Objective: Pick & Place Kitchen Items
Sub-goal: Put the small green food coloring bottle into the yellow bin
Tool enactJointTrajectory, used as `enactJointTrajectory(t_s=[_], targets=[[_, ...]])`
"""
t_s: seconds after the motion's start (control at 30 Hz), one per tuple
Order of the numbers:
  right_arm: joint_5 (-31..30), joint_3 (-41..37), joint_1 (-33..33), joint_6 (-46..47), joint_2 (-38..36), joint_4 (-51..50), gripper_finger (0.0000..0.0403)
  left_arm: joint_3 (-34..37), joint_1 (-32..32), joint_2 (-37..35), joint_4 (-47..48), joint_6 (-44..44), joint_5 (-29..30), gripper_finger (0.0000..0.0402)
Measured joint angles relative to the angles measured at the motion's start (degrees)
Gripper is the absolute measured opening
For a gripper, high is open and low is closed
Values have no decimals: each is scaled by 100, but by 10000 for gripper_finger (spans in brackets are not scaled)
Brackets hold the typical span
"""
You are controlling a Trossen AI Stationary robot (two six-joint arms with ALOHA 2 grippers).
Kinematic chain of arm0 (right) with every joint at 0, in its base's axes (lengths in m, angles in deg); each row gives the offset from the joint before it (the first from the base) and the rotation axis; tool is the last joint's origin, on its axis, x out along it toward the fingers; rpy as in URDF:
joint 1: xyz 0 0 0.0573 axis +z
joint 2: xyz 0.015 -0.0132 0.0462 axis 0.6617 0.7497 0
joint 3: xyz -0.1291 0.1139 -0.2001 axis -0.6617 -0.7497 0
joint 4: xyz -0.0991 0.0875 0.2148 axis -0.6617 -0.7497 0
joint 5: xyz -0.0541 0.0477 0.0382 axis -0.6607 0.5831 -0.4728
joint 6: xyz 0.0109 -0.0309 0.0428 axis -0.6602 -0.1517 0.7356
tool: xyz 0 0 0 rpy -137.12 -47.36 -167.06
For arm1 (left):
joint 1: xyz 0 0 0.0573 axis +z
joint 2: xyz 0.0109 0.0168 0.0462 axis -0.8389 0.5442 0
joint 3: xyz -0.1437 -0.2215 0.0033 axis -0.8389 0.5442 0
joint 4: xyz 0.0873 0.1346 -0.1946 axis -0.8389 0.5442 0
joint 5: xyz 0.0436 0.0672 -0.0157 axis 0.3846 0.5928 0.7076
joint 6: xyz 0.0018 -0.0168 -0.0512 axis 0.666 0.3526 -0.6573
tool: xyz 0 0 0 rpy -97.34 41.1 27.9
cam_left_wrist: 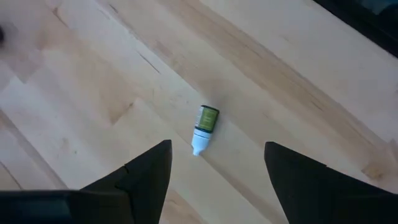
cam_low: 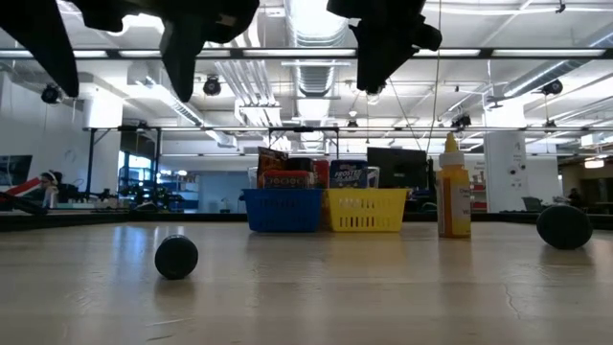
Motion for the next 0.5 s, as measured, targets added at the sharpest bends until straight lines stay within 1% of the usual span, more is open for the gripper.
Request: enactJointTrajectory(t_s=[0.1,0.3,0.4,0.5], targets=[[0,0,23,4,0,0,99,44,-2,5,17,101,-2,261],[21,0,36,20,0,2,93,48,-33,102,39,29,7,261],[24,0,36,20,0,2,97,91,-77,133,-47,-62,-2,261],[24,0,34,20,0,2,107,343,-77,134,-329,-79,-9,261]])
